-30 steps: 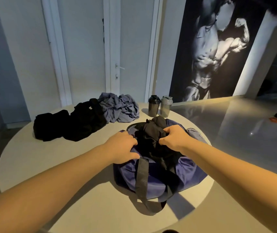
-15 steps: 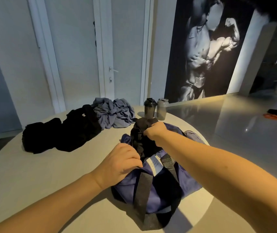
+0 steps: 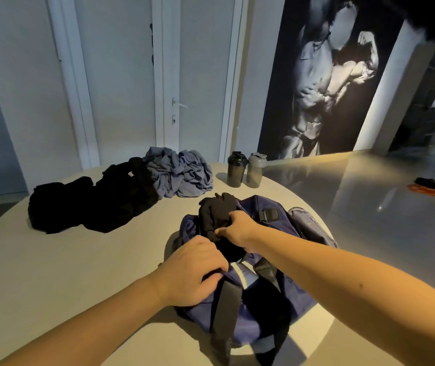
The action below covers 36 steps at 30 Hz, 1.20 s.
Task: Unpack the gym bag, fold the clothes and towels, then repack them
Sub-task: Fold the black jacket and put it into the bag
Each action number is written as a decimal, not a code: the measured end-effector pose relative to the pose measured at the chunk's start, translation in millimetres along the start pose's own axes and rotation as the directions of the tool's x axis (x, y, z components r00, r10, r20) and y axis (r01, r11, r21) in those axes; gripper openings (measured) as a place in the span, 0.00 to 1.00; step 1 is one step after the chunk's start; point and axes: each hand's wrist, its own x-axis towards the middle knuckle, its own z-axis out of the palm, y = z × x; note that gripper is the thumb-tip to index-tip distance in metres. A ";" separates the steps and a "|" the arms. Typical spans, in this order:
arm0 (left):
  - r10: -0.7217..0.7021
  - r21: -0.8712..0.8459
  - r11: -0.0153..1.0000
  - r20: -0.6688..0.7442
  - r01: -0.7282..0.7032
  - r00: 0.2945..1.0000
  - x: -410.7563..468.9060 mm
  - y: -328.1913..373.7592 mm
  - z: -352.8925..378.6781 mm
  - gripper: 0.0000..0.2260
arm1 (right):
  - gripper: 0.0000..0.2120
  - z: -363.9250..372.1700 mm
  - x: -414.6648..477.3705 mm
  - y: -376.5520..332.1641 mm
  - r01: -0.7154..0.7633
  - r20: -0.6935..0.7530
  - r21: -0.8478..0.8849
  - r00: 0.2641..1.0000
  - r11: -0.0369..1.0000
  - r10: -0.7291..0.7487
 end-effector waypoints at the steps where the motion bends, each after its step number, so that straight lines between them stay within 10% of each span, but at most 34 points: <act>1: -0.104 -0.003 0.994 0.058 0.105 0.993 2.9 5.1 -7.0 0.07 | 0.10 1.1 2.7 -0.3 0.003 0.002 -0.019 1.000 1.000 -0.002; 6: -0.615 0.348 0.781 0.287 0.518 0.734 29.8 29.2 -25.6 0.35 | 0.11 -3.2 9.6 -3.9 -0.030 0.018 -0.035 0.999 0.999 0.031; 9: -0.671 0.399 0.739 0.368 0.542 0.644 43.2 28.4 -19.6 0.31 | 0.10 -3.9 11.1 -6.8 -0.059 0.013 -0.021 0.998 0.998 0.060; 13: -0.524 0.182 0.852 0.318 0.491 0.790 44.4 23.8 -8.9 0.15 | 0.14 -3.6 14.8 -13.4 -0.122 -0.035 0.026 0.992 0.992 0.123; 16: -0.208 -0.082 0.975 -0.020 0.206 0.978 33.5 24.7 -0.8 0.03 | 0.18 -4.7 17.3 -24.2 -0.172 -0.043 0.065 0.984 0.983 0.175; 25: -0.129 -0.055 0.991 -0.273 0.119 0.953 0.6 10.0 16.4 0.02 | 0.13 -22.3 -32.7 -13.0 0.132 0.200 -0.632 0.980 0.764 -0.003; 36: -0.269 -0.076 0.962 -0.147 0.260 0.952 -10.1 -0.5 -0.1 0.08 | 0.16 -7.0 -56.4 13.3 0.090 0.077 -0.414 0.995 0.906 -0.064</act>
